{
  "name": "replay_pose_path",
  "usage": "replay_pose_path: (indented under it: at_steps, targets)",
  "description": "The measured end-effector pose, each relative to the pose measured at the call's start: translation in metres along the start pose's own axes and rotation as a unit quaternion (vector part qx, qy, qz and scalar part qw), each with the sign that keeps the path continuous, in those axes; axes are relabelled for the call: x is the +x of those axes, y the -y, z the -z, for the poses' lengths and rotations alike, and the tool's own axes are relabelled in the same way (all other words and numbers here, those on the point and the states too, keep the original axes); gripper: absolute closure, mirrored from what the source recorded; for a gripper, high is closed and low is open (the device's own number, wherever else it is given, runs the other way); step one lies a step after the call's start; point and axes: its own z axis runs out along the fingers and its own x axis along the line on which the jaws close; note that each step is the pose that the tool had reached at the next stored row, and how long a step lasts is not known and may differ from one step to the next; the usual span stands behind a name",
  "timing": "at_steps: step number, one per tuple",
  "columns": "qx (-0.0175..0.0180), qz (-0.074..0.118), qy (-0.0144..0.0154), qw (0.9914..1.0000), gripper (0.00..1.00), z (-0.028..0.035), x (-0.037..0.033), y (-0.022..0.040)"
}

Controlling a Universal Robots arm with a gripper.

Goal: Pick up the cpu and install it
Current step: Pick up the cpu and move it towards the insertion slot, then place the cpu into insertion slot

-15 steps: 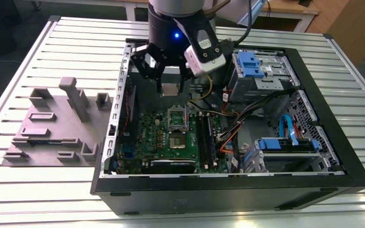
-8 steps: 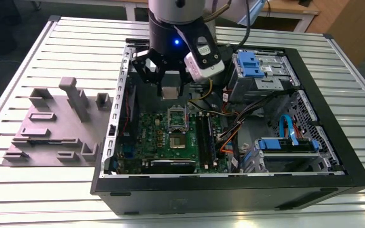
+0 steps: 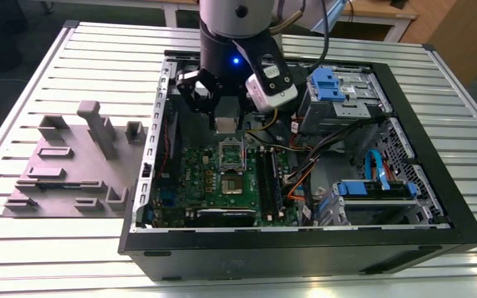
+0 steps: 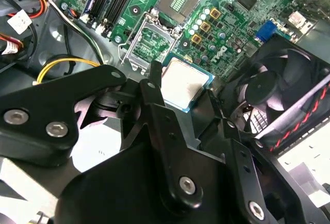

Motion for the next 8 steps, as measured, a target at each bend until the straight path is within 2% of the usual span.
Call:
replay_pose_path:
  at_steps: [8]
  targets:
    - [0.0007, 0.0, -0.0001, 1.0, 0.53, -0.0004, -0.0006, 0.0001]
